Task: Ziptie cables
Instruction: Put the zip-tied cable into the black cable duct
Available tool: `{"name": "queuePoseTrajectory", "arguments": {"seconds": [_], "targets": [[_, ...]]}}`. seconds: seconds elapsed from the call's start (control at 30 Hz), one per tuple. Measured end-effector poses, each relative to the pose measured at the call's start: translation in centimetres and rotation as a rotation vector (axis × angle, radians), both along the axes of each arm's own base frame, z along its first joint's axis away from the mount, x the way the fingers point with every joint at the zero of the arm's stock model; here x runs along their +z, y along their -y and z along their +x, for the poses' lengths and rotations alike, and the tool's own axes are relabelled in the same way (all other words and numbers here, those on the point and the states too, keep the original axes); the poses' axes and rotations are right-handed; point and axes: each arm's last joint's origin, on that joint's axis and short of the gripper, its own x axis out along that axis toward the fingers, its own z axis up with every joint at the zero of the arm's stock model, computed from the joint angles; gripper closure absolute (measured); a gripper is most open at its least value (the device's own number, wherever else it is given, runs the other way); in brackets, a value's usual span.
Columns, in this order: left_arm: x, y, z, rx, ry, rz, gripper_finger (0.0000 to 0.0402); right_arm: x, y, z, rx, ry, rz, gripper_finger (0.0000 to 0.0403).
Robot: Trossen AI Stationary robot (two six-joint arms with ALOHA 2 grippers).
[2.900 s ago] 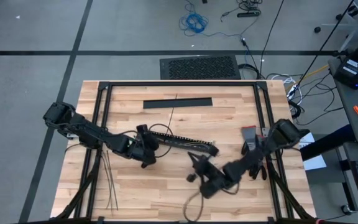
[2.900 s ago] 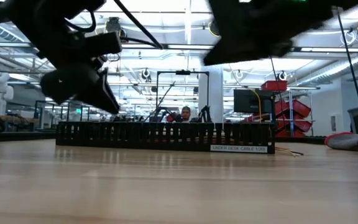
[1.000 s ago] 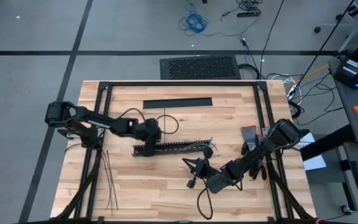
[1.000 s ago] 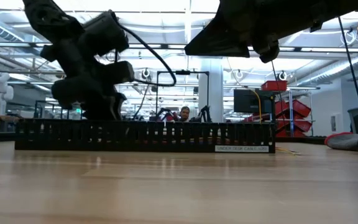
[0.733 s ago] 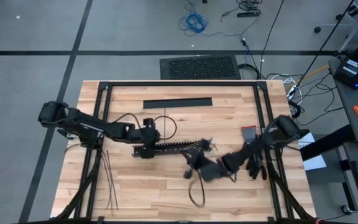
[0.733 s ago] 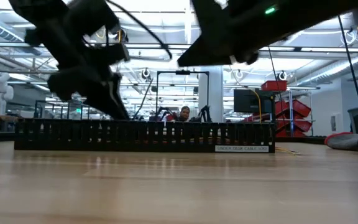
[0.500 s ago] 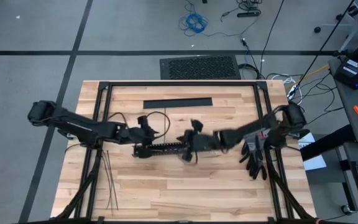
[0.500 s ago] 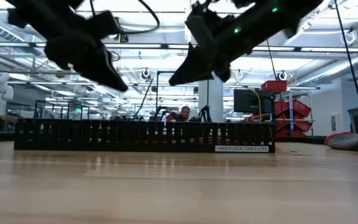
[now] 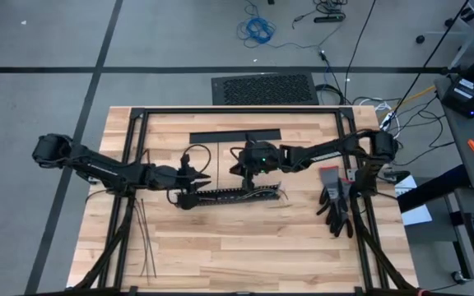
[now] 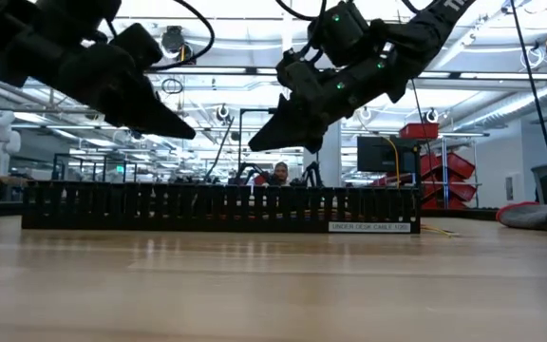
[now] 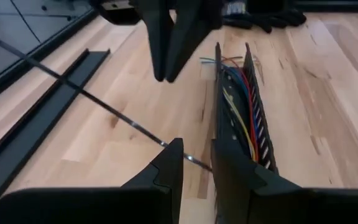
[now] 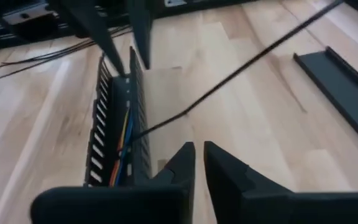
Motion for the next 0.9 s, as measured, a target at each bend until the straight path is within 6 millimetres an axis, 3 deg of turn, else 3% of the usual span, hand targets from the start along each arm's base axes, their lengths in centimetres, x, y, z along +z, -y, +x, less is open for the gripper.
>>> {"name": "queuePoseTrajectory", "arguments": {"seconds": [0.47,0.9], "targets": [[-3.0,0.3,0.8,-0.136,-0.134,0.071,0.032,-0.3,-3.5,0.5,0.067,0.007,-0.077,0.028],[-3.6,0.1,1.4,-0.107,-0.113,-0.014,0.0292,0.0,-3.8,0.6,0.073,0.039,-0.155,0.027]]}}
